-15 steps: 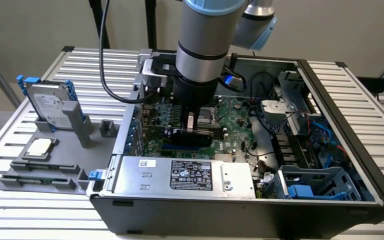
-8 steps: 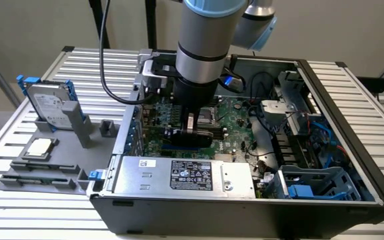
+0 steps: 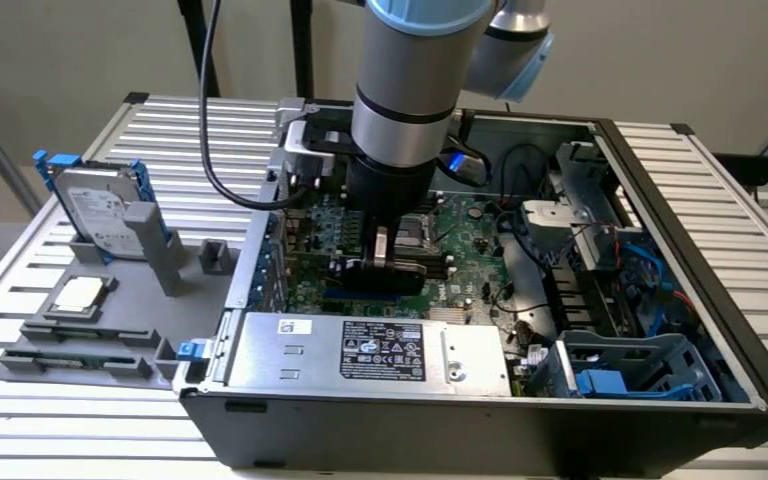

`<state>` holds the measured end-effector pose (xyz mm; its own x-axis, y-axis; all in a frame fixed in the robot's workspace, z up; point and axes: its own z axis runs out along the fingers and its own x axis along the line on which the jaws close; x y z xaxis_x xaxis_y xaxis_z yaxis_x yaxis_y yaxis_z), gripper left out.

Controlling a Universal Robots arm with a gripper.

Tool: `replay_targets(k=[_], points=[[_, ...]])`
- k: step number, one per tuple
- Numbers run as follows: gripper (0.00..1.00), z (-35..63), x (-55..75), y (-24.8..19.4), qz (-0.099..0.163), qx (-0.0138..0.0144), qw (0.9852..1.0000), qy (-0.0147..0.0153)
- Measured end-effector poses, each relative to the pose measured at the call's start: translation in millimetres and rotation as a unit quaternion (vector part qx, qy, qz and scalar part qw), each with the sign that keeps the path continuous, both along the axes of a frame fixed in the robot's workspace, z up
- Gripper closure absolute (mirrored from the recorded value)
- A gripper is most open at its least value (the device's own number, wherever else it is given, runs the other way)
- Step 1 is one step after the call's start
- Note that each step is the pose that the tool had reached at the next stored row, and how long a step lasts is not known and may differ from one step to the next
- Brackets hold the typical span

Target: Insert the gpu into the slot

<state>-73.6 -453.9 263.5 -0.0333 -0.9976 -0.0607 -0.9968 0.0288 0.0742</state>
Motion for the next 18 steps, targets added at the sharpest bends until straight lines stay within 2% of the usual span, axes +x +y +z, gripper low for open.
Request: replay_targets(k=[18], points=[[0.74, -3.2, 0.0, -0.1, 0.0, -0.0015, 1.0, 0.0002]])
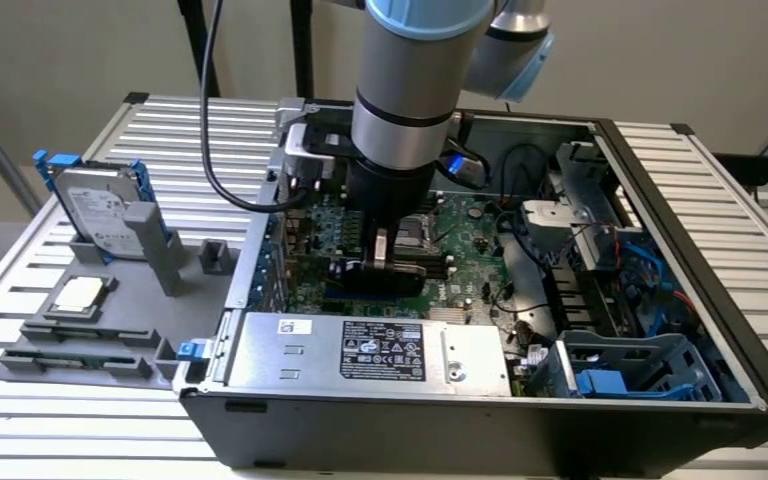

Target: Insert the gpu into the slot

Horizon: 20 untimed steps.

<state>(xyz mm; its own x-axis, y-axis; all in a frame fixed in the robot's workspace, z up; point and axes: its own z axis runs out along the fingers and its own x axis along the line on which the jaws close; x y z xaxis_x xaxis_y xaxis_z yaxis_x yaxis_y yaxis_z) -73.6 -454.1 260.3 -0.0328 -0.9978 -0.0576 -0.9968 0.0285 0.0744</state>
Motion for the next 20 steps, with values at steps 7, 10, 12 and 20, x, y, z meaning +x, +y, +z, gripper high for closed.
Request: replay_targets(k=[7, 10, 12, 20], points=[[0.74, -3.4, 0.0, -0.3, 0.0, -0.001, 1.0, 0.001], [0.74, -6.3, 0.0, -0.4, 0.0, -0.0011, 1.0, 0.0012], [0.74, -8.1, 0.0, -0.5, 0.0, -0.0014, 1.0, 0.0014], [0.73, -10.7, 0.1, -0.2, 0.0, -0.0002, 1.0, 0.0012]])
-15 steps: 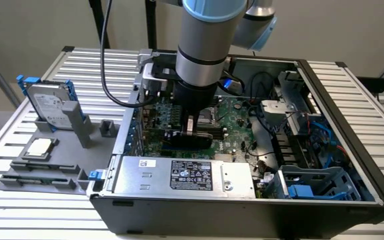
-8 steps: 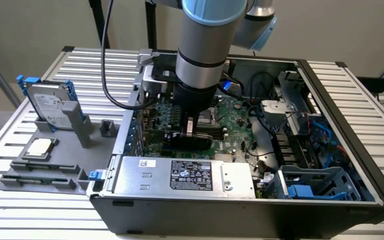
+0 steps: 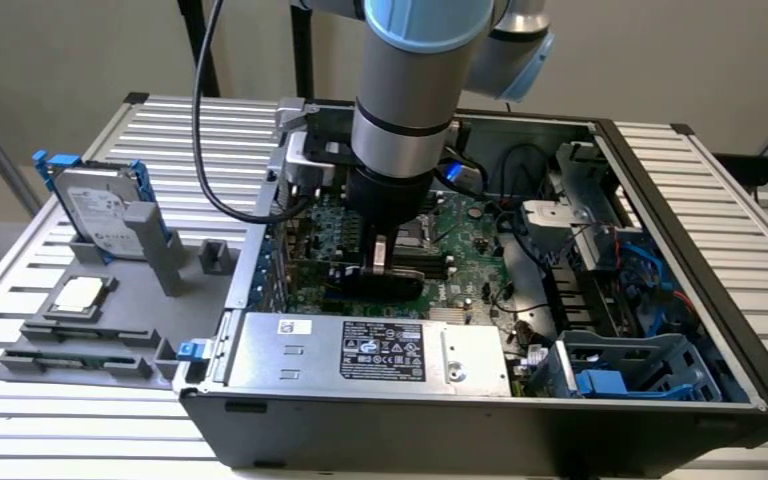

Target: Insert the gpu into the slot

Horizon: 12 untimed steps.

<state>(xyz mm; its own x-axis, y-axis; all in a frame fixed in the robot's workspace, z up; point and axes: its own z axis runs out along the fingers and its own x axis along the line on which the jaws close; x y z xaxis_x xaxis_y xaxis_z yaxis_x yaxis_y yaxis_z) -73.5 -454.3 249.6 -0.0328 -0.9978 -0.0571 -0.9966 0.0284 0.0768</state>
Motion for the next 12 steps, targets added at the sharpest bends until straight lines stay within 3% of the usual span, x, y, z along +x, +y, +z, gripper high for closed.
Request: replay_targets(k=[1, 2, 12], points=[[0.73, 1.4, -0.1, 0.0, 0.0, -0.0005, 1.0, 0.0005], [0.66, 3.9, -0.1, -0.2, 0.0, -0.0011, 1.0, 0.001], [0.66, 46.3, -1.9, -0.2, 0.001, -0.0021, 1.0, 0.0017]])
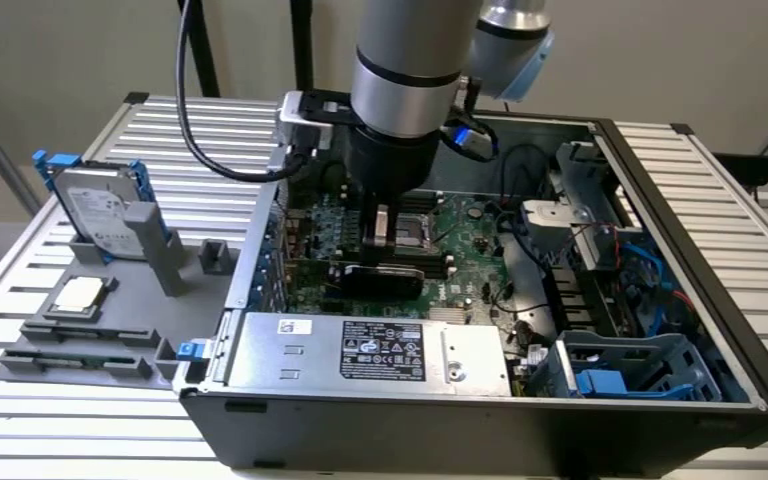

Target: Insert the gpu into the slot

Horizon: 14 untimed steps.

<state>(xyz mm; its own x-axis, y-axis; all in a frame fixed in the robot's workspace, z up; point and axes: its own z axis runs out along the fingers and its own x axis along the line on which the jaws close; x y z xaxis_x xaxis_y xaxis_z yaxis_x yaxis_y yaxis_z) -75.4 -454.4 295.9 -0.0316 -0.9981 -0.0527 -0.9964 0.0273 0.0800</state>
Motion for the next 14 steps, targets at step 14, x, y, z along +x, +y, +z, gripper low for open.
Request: replay_targets(k=[14], points=[[0.89, 6.2, -23.7, 0.0, 0.01, -0.0128, 0.9998, 0.0065]])
